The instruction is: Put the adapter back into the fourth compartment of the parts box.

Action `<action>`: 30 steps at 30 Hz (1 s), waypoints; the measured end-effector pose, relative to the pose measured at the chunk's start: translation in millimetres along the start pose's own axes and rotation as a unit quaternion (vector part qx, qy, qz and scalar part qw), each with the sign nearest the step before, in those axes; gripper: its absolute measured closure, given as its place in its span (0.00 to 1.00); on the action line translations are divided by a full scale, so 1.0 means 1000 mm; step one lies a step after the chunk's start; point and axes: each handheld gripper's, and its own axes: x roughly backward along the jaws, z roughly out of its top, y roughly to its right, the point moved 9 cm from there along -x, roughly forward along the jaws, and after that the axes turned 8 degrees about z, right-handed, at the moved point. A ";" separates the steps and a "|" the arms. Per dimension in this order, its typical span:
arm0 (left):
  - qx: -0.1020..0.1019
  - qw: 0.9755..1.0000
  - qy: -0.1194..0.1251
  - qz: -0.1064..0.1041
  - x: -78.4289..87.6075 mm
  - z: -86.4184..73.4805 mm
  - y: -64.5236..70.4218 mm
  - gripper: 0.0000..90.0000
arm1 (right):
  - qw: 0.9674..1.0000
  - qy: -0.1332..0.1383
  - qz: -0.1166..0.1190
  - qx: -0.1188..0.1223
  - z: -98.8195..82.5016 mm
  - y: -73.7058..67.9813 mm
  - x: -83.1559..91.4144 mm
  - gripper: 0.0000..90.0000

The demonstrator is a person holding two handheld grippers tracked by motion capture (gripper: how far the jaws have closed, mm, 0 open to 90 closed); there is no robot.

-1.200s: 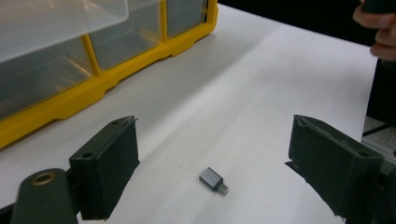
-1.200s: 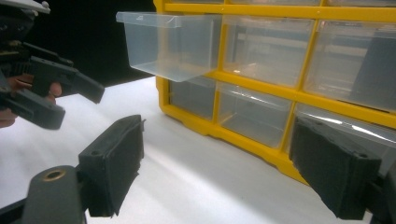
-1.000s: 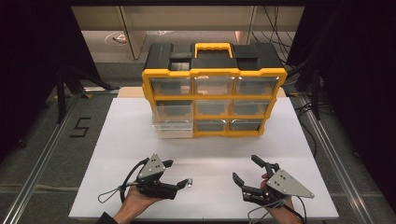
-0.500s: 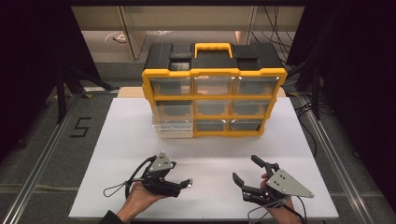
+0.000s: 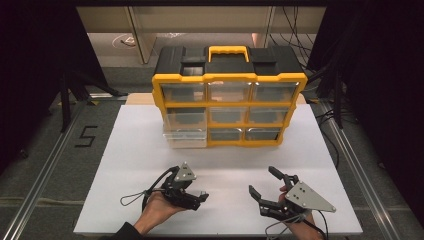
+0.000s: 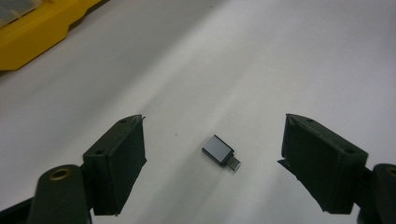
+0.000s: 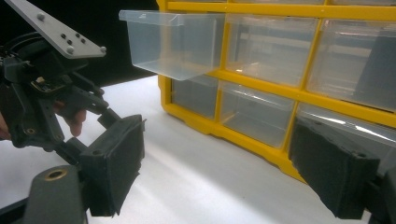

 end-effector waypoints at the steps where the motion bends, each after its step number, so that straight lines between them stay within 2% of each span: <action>1: -0.003 1.000 -0.003 0.000 -0.001 0.000 0.000 0.26 | 1.000 0.000 0.000 0.000 0.000 0.000 0.000 0.22; 8: -0.007 0.999 -0.033 -0.001 -0.013 -0.004 0.003 0.28 | 1.000 0.000 0.002 0.001 0.000 -0.001 0.000 0.22; 18: -0.006 0.998 -0.054 -0.012 -0.020 -0.006 0.008 0.38 | 1.000 0.000 0.005 0.003 0.000 -0.002 -0.002 0.22; 30: -0.009 0.997 -0.069 -0.025 -0.024 -0.009 0.013 0.51 | 1.000 -0.002 0.006 0.004 0.000 -0.003 -0.002 0.22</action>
